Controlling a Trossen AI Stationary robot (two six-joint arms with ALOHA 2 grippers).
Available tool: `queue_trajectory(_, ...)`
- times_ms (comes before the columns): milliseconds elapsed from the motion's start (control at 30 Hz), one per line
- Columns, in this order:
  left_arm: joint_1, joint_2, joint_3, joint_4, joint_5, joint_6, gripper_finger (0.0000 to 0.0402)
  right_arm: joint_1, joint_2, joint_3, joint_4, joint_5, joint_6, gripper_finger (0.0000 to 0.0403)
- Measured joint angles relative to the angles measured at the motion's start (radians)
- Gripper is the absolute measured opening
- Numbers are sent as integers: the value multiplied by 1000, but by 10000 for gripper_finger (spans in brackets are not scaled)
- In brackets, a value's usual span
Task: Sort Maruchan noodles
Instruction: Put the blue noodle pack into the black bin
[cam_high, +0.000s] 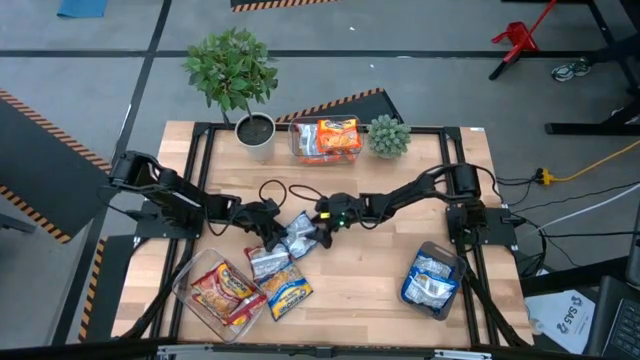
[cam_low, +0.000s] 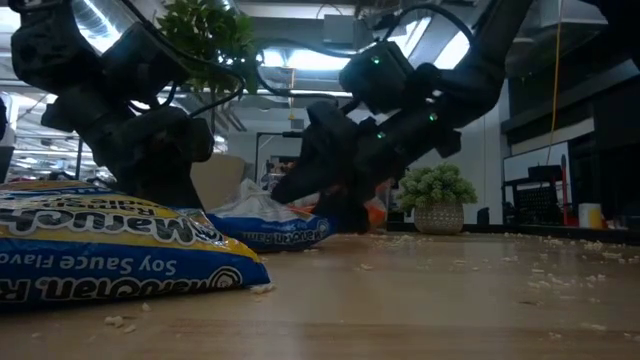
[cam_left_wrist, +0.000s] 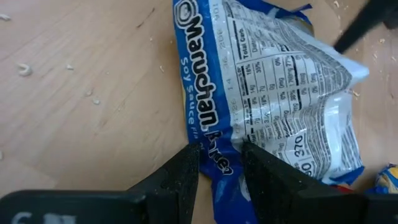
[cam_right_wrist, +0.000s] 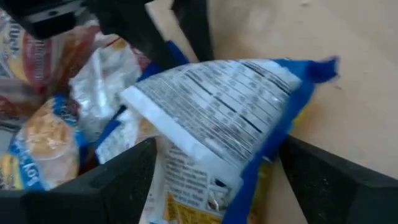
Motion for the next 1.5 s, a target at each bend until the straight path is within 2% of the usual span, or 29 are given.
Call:
queue_trajectory(167, 3, 1, -2, 11, -4, 0, 121, -1, 0, 21, -8, -19, 0, 265)
queue_trajectory(500, 5, -8, -5, 36, 11, 0, 121, -2, -4, 30, -16, -15, 36, 86)
queue_trajectory(733, 6, -119, -9, 10, 63, -32, 121, 0, -4, 30, 1, -52, 51, 12)
queue_trajectory(1033, 5, -367, -4, -19, 89, -70, 121, -1, -95, 30, -92, -81, 36, 2)
queue_trajectory(1300, 5, -525, -4, -76, 78, -83, 121, 3, -279, 29, -379, -130, -13, 1)
queue_trajectory(1500, 5, -557, -4, -83, 65, -86, 121, 55, -515, 29, -648, -129, -6, 1)
